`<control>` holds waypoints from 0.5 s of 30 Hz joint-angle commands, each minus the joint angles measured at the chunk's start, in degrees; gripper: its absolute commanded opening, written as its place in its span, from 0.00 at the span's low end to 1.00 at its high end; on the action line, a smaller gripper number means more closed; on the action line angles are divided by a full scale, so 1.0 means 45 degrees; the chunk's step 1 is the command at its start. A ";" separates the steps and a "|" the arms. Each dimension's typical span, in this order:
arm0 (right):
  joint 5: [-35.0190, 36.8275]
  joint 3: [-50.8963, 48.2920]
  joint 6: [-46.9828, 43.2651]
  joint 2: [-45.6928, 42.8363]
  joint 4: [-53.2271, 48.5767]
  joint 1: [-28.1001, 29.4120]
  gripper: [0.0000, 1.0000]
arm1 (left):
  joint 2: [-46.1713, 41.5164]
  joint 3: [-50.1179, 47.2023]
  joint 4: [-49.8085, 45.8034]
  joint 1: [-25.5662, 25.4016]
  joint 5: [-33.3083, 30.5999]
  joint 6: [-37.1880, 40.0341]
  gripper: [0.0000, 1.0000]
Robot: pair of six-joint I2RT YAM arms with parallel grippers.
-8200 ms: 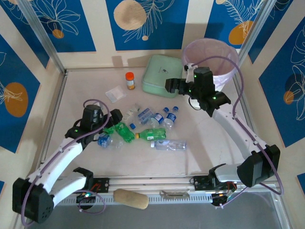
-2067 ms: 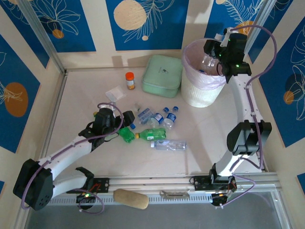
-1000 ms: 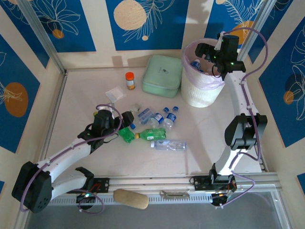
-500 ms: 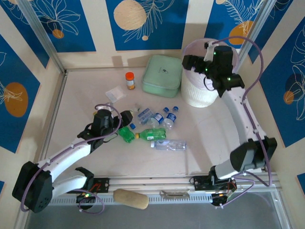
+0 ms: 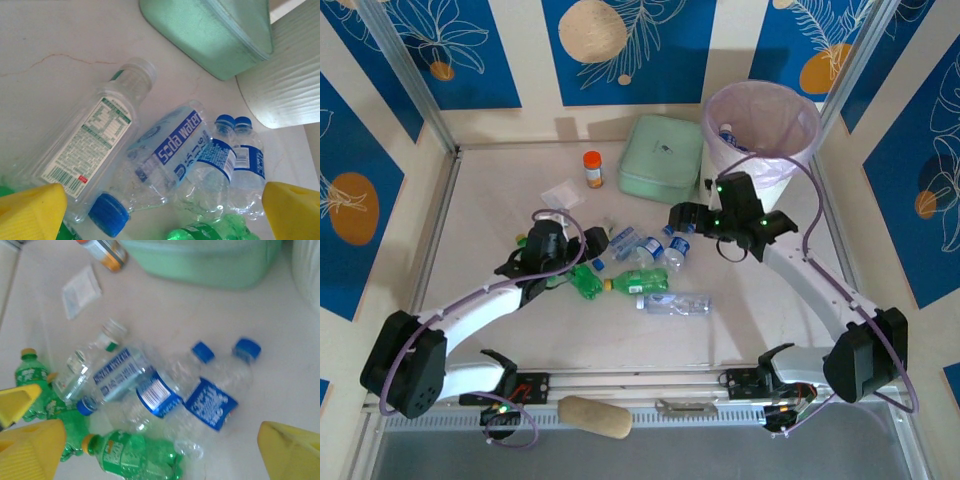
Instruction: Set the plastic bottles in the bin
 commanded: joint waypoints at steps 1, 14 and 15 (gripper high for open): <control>0.0569 -0.0841 0.1913 -0.0257 0.0151 0.0288 0.99 | -0.0083 0.0501 -0.0178 0.0110 0.0455 0.0523 1.00; -0.0082 -0.2011 0.4308 0.2144 0.2565 0.0607 0.96 | -0.0403 0.0444 -0.0642 0.0110 0.0270 0.0910 1.00; -0.0081 -0.1920 0.4368 0.2383 0.2594 0.0627 0.96 | -0.0405 0.0407 -0.0642 0.0105 0.0270 0.0882 1.00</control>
